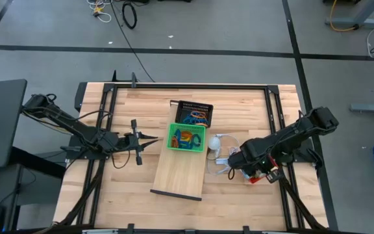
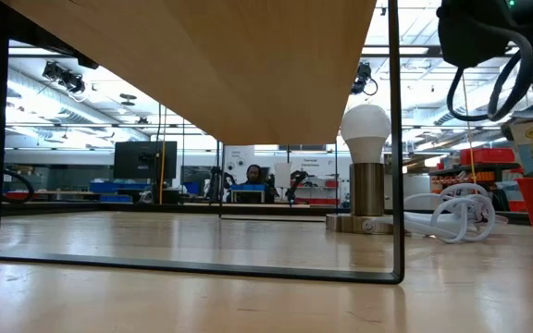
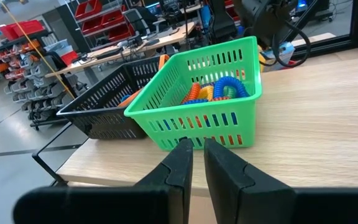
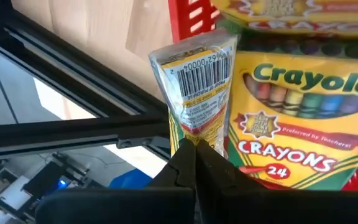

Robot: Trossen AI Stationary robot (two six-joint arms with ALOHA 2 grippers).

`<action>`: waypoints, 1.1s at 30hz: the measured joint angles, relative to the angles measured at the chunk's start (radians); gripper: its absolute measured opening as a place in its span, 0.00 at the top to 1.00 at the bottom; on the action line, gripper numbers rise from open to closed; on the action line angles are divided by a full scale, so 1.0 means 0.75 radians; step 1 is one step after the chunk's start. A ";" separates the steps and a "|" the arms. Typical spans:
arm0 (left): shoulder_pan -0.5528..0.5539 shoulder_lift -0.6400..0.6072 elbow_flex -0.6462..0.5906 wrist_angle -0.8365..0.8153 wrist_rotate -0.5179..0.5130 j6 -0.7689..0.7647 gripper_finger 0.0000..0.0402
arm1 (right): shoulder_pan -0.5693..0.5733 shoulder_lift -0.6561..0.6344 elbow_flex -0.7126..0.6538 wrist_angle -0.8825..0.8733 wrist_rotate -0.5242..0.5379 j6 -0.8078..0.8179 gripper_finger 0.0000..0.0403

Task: Pick & Place Office Desk Supplies
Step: Put the bag of crayons into the red bin, then put the red bin on the shelf

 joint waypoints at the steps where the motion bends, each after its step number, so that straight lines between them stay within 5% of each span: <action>1: 0.000 0.000 0.000 0.000 0.000 0.000 0.88 | 0.000 0.000 0.000 0.005 0.000 -0.005 1.00; 24: 0.000 0.000 0.000 -0.006 0.000 -0.009 0.88 | -0.041 0.063 -0.070 0.062 -0.065 -0.118 1.00; 33: 0.000 0.000 0.000 -0.006 0.015 -0.009 0.88 | -0.076 0.065 -0.071 0.064 -0.043 0.016 0.87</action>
